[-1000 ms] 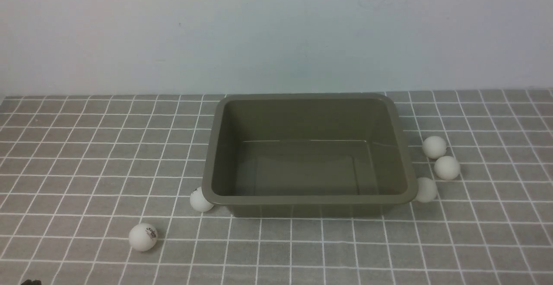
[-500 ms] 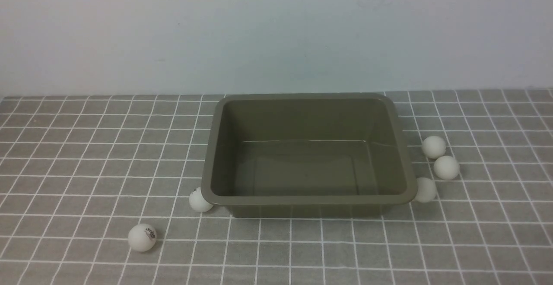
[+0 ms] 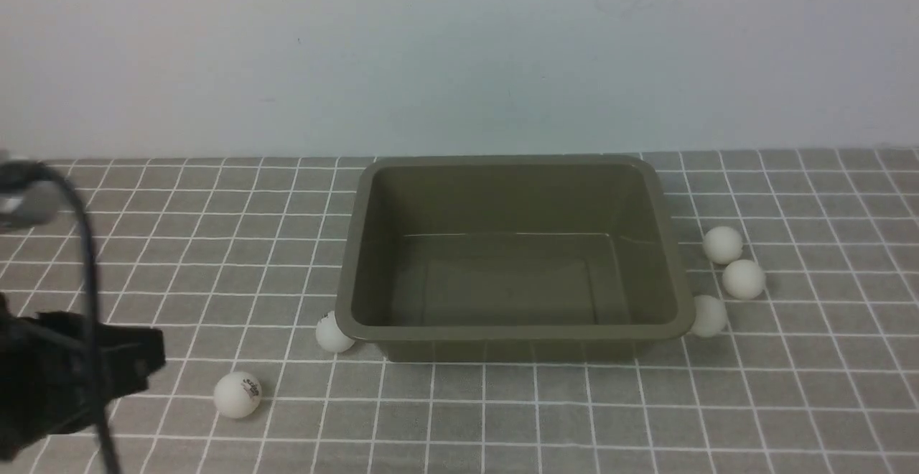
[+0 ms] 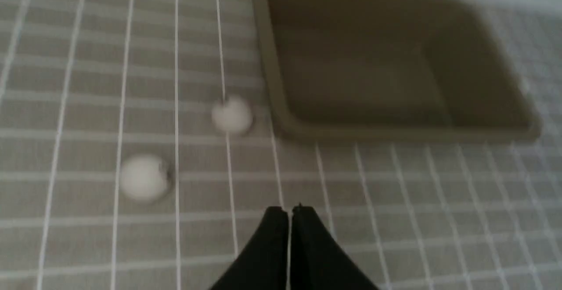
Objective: Put the table tennis balls into the box on the grey coffee tablecloth.
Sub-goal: 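Reach for and grasp a ping pong ball on the table beside the basket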
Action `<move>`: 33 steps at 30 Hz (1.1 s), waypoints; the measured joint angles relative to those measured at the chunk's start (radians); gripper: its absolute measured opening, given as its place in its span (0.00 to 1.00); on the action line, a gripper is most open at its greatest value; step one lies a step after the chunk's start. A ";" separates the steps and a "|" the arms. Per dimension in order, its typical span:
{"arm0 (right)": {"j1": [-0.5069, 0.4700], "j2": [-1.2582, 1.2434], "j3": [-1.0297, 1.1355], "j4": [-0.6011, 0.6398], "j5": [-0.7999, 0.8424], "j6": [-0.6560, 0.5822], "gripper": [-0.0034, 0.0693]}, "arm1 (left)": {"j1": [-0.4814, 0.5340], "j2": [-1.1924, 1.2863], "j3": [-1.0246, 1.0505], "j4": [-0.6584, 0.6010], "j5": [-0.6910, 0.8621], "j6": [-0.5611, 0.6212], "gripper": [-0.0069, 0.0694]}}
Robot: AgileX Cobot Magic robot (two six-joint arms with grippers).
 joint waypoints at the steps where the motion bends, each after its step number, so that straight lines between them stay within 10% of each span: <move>1: 0.000 0.000 0.000 0.010 -0.005 -0.003 0.03 | 0.000 0.102 -0.008 0.005 0.018 0.036 0.08; 7: 0.000 0.008 -0.148 -0.041 0.203 -0.092 0.03 | -0.001 0.352 -0.011 0.057 -0.031 0.120 0.08; 17: 0.000 0.606 -0.929 -0.317 1.077 -0.334 0.03 | -0.001 0.669 -0.085 0.144 -0.242 0.214 0.22; 26: 0.000 0.769 -1.012 -0.357 1.146 -0.343 0.03 | -0.001 0.868 -0.173 0.108 -0.254 0.219 0.81; 33: 0.000 0.772 -1.014 -0.360 1.137 -0.343 0.03 | -0.001 0.956 -0.179 0.103 -0.252 0.219 0.69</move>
